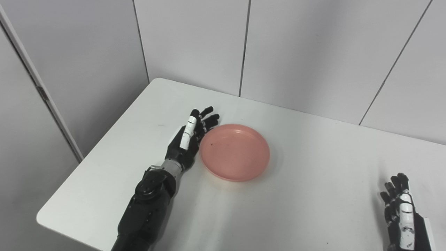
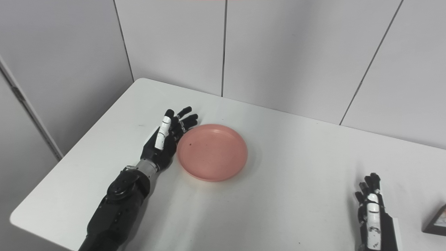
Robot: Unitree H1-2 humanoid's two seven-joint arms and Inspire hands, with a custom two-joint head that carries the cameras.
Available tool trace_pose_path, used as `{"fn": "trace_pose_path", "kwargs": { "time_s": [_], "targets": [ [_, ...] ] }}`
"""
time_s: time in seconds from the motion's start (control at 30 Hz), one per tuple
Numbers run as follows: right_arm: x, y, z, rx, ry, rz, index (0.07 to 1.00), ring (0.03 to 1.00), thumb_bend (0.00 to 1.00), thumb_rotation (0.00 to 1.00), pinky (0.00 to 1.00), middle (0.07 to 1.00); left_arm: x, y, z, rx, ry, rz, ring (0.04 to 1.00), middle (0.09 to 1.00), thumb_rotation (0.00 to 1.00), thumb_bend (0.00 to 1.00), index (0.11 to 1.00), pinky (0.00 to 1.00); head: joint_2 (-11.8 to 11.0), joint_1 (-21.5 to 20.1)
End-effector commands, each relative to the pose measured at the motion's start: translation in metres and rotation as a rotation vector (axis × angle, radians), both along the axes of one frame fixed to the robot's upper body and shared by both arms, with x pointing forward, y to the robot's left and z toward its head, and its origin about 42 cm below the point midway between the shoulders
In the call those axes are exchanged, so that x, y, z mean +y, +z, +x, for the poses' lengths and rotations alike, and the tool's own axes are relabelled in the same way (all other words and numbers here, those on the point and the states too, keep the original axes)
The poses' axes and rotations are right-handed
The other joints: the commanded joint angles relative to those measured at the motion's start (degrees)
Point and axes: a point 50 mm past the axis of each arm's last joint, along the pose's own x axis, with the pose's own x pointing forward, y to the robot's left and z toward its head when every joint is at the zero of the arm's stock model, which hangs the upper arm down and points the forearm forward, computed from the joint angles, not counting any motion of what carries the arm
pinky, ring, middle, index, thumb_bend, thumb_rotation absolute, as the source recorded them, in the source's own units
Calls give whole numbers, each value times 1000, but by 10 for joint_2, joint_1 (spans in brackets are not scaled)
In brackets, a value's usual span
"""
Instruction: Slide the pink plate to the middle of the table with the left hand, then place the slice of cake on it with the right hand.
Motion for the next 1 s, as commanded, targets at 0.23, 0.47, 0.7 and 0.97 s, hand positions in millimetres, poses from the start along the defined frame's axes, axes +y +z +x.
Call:
{"fn": "trace_pose_path", "kwargs": {
  "time_s": [0.23, 0.47, 0.7, 0.97],
  "targets": [
    [25, 8, -18, -32, 7, -19, 1000, 994, 563, 877, 1000, 1000, -33, -2, -21, 20, -53, -12, 936, 918, 954, 781, 927, 937, 33, -110],
    [39, 14, -25, -18, -31, -16, 977, 958, 555, 744, 995, 967, -61, -14, -40, 5, -71, -23, 938, 933, 961, 758, 938, 943, 53, -189],
    [57, 19, -23, -8, -1, -31, 996, 987, 571, 768, 1000, 982, -80, -15, -50, -20, -101, -24, 962, 958, 939, 717, 960, 963, 75, -263],
    [69, 22, -18, -16, 12, -75, 1000, 1000, 611, 822, 1000, 1000, -98, -13, -57, -21, -81, -50, 960, 947, 922, 653, 944, 958, 91, -307]
  ]
}}
